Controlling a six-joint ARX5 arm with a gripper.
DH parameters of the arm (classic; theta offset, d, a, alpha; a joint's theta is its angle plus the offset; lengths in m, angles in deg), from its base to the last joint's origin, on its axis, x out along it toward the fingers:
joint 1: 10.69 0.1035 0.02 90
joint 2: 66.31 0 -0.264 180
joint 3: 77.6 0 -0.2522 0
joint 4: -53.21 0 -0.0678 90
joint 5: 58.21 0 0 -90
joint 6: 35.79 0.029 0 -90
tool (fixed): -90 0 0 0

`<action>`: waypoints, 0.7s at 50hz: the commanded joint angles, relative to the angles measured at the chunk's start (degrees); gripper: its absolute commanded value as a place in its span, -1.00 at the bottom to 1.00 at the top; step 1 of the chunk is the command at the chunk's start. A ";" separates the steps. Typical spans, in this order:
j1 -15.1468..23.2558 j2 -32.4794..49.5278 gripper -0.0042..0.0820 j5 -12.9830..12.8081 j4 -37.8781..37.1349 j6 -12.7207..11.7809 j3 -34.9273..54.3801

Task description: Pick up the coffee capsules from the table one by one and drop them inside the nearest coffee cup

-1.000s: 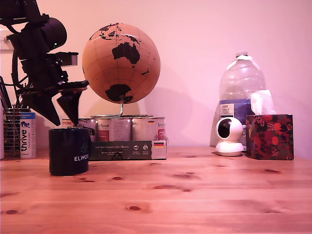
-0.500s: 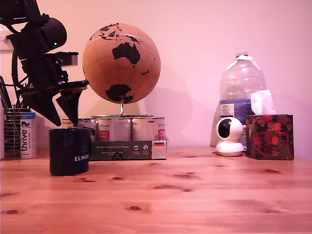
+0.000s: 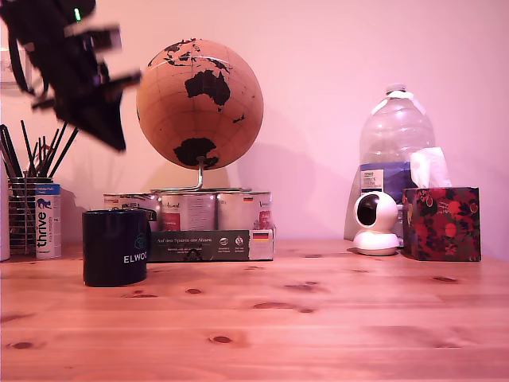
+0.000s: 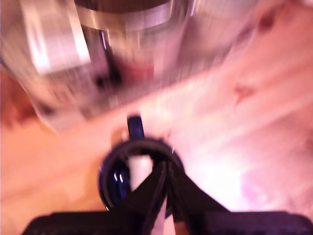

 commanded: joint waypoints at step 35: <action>3.32 25.68 -0.95 0.13 -23.80 -4.92 39.06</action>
